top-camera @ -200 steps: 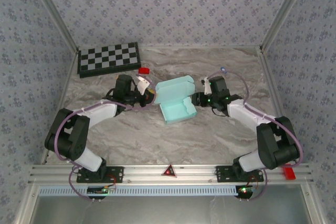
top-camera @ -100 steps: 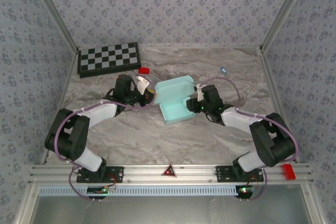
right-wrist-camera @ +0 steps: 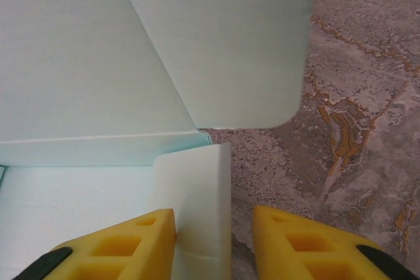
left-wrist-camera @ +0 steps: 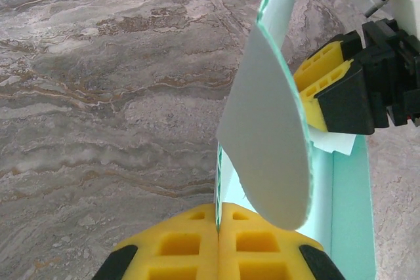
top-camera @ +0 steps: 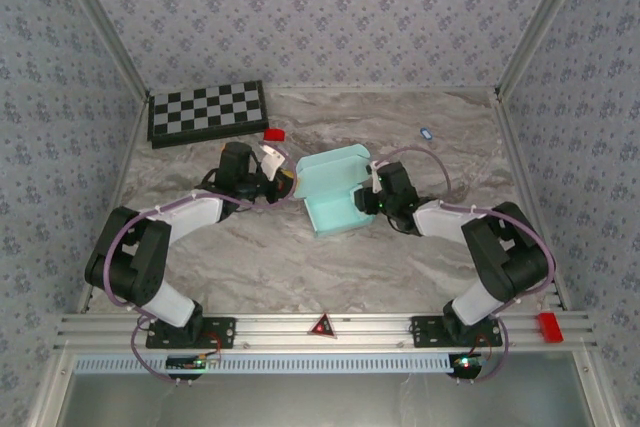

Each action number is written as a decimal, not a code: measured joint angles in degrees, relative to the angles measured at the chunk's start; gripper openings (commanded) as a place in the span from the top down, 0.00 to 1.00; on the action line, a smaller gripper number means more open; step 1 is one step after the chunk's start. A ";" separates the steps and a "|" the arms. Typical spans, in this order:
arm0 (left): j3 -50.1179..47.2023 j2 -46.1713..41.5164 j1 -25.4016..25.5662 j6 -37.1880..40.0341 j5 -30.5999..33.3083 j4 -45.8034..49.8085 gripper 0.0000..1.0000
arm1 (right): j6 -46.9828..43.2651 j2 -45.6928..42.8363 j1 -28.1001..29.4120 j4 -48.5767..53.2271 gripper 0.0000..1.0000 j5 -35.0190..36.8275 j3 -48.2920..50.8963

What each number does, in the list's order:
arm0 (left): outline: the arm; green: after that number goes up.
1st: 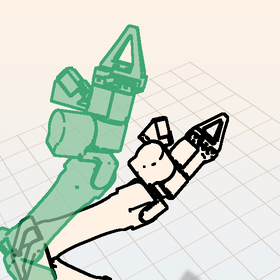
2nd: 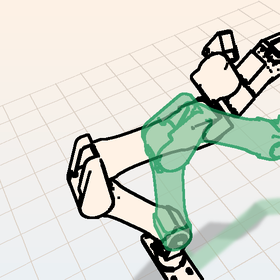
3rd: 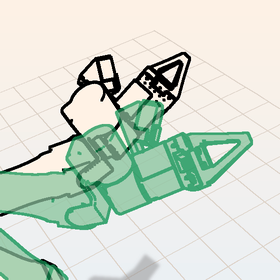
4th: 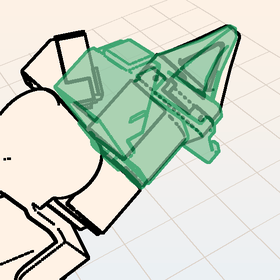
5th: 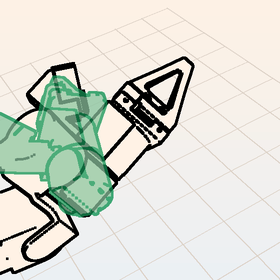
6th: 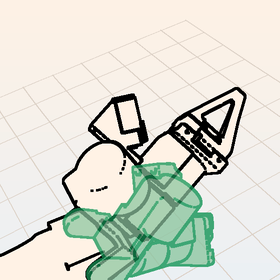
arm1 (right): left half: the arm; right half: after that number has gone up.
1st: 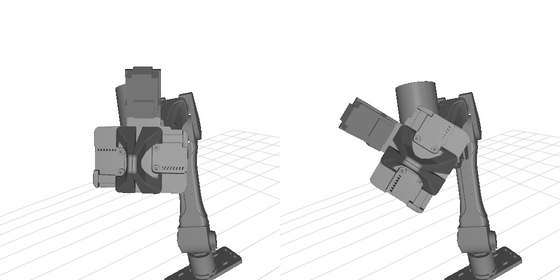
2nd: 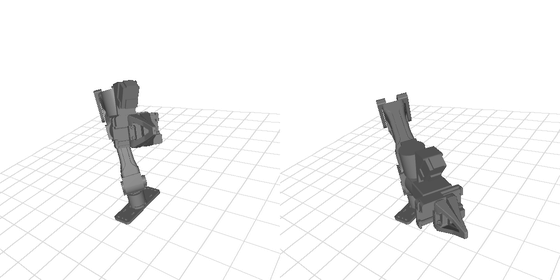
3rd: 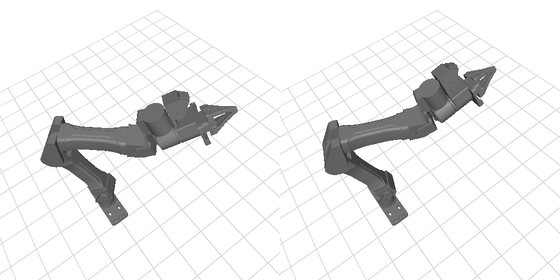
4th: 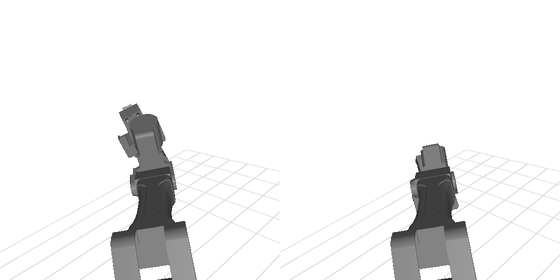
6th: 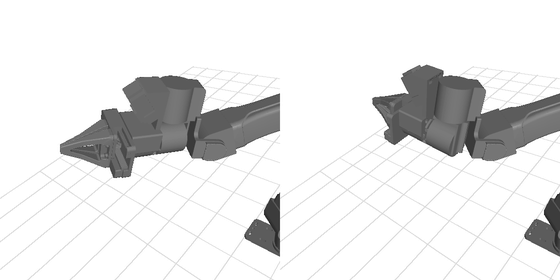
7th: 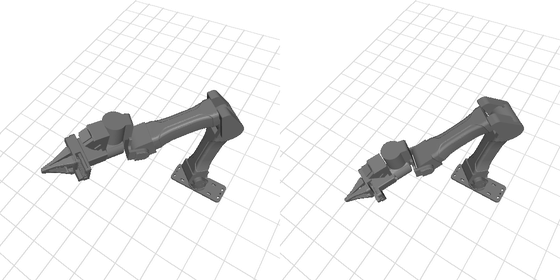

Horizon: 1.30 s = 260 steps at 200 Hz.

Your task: Fold the paper box

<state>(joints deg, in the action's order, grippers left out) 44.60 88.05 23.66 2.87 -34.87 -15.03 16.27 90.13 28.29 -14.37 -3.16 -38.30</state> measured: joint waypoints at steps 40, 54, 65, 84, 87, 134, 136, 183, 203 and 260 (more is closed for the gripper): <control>0.00 0.00 0.00 0.00 -0.24 -0.02 1.00 | 0.44 0.96 0.87 0.04 0.68 2.08 -1.31; 0.00 0.00 0.00 0.00 -0.24 -0.04 1.00 | 0.44 1.46 1.11 0.22 0.68 2.69 -1.77; 0.00 0.00 0.00 0.00 -0.26 -0.04 1.00 | 0.42 1.97 1.27 0.74 0.67 3.21 -2.25; 0.00 0.02 0.00 0.00 -0.24 -0.04 1.00 | 0.39 2.95 1.66 2.12 0.68 3.91 -3.26; 0.00 0.02 0.00 0.00 -0.24 -0.04 1.00 | 0.39 3.10 1.73 2.25 0.67 3.93 -3.34; 0.00 0.20 0.00 0.00 -0.26 -0.11 1.00 | 0.31 4.17 2.25 4.55 0.71 5.16 -4.59; 0.00 0.20 0.00 0.00 -0.26 -0.11 1.00 | 0.39 4.17 2.27 4.61 0.72 5.18 -4.61; 0.00 0.24 0.04 0.00 -0.44 -0.09 1.00 | 0.31 4.63 2.75 6.99 0.74 6.64 -5.64; 0.00 0.24 0.04 0.00 -0.44 -0.09 1.00 | 0.15 4.85 3.02 8.76 0.73 7.23 -6.71; 0.00 0.26 0.07 0.02 -0.44 0.00 1.00 | -0.44 5.35 3.52 12.39 0.72 8.98 -8.26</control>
<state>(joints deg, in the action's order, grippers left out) 44.60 88.31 23.73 2.90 -35.31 -15.03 15.84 95.48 31.81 -1.98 5.82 -46.57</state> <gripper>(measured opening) 0.045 0.267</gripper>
